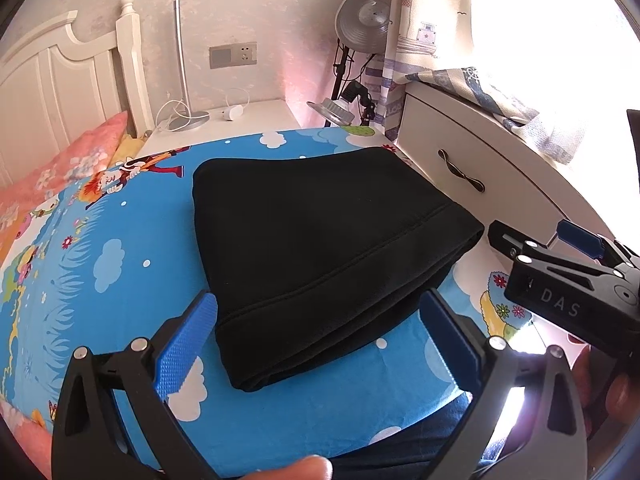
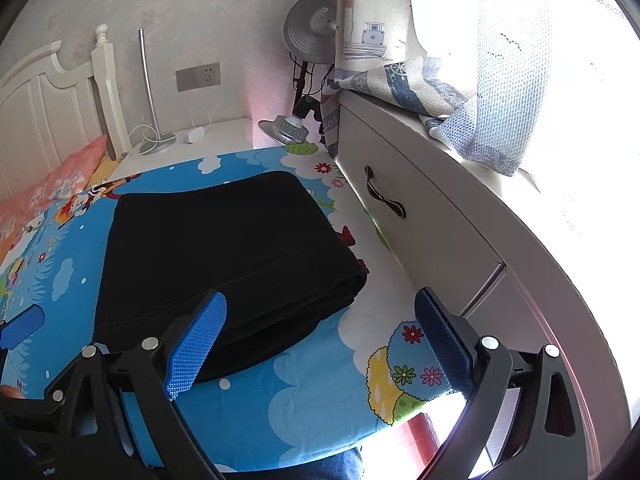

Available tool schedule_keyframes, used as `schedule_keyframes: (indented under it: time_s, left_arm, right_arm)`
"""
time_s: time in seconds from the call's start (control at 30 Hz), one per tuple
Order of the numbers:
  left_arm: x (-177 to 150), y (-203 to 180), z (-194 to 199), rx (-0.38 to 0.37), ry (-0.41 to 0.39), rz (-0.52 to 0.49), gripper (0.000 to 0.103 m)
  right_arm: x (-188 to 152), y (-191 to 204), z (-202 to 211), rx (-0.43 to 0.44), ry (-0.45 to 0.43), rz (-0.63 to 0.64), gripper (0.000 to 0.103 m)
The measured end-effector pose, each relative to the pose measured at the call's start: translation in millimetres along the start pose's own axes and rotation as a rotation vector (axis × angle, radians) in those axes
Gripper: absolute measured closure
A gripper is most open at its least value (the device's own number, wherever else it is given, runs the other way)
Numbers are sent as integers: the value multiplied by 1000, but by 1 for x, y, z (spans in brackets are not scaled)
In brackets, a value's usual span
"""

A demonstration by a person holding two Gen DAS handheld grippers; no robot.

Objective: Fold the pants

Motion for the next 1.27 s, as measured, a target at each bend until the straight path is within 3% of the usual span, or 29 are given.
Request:
schedule_keyframes:
  time_s: [0.87,1.0,1.1,1.17,1.27]
  left_arm:
    - [2,4,0,1,-3,13,2]
    - [6,-6,4,-25,-43,-7,2]
    - [6,-7,-2,-94,-5,7,2]
    - [7,5,-3,-108,-6,25,2]
    - [6,58,3,-17,-30,98,2]
  right_arm:
    - [-1,2,-1,2,1,4,12]
    - [-4,3,-4,4,8,6,12]
    - [-5,6,-8,32,4,4,12]
    - [-7,10,-12,57,3,5,12]
    - [-10,16,-17,80,1,18,11]
Point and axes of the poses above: each gripper's, at about its wrist camera, not at the fingertips, and z roughly against the way its jaws point, y to its left, x to its top, the point moved 10 cm from there along -z, roughly the way its jaws point, and after that the axes turned 13 degrees about y, right-handed, at the moved point
